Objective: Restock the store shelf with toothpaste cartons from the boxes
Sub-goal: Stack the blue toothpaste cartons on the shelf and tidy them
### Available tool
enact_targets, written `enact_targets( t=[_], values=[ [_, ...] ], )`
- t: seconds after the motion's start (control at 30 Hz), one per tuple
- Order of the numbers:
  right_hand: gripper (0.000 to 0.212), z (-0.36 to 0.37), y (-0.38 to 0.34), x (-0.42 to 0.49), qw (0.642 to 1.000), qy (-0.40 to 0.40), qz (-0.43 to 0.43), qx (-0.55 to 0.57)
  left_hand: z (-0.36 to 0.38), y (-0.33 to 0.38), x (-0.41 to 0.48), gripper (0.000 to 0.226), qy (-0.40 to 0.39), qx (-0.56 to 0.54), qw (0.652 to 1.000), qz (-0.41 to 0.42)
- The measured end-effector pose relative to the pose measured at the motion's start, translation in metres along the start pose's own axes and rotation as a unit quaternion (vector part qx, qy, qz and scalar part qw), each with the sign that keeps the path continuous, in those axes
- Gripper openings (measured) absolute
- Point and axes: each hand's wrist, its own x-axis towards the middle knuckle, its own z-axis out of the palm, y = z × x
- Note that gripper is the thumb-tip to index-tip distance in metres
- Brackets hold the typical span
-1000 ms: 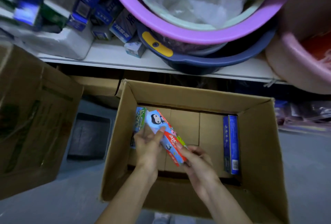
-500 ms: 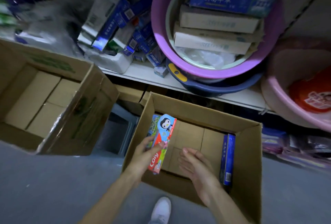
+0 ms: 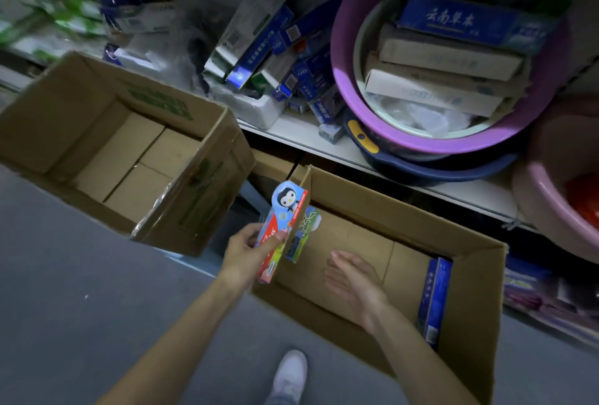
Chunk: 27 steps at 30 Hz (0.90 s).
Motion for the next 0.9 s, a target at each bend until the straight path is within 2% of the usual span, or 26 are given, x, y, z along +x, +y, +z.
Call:
enact_targets(
  t=[0.13, 0.3, 0.43, 0.57, 0.63, 0.7, 0.9],
  values=[
    [0.024, 0.002, 0.020, 0.042, 0.999, 0.018, 0.001, -0.027, -0.015, -0.002, 0.035, 0.016, 0.012, -0.025, 0.999, 0.022],
    [0.036, 0.016, 0.038, 0.106, 0.998, 0.036, 0.000, -0.048, -0.023, -0.021, 0.084, 0.033, -0.009, 0.008, 1.000, 0.013],
    [0.034, 0.034, 0.048, 0.162, 0.997, 0.076, -0.013, -0.016, -0.017, -0.041, 0.115, 0.035, -0.012, 0.000, 1.000, 0.008],
    [0.047, 0.046, 0.076, 0.194, 0.992, 0.118, 0.001, -0.055, -0.010, -0.070, 0.129, 0.038, -0.015, -0.025, 0.999, -0.016],
    [0.040, 0.046, 0.084, 0.203, 0.990, 0.121, 0.016, -0.067, -0.008, -0.080, 0.130, 0.037, -0.023, -0.049, 0.998, -0.031],
    [0.028, 0.047, 0.090, 0.214, 0.992, 0.117, 0.020, -0.031, -0.011, -0.087, 0.130, 0.038, -0.025, -0.045, 0.998, -0.040],
    [0.017, 0.060, 0.097, 0.229, 0.993, 0.107, 0.011, 0.050, -0.014, -0.099, 0.128, 0.032, -0.031, -0.056, 0.996, -0.059]
  ],
)
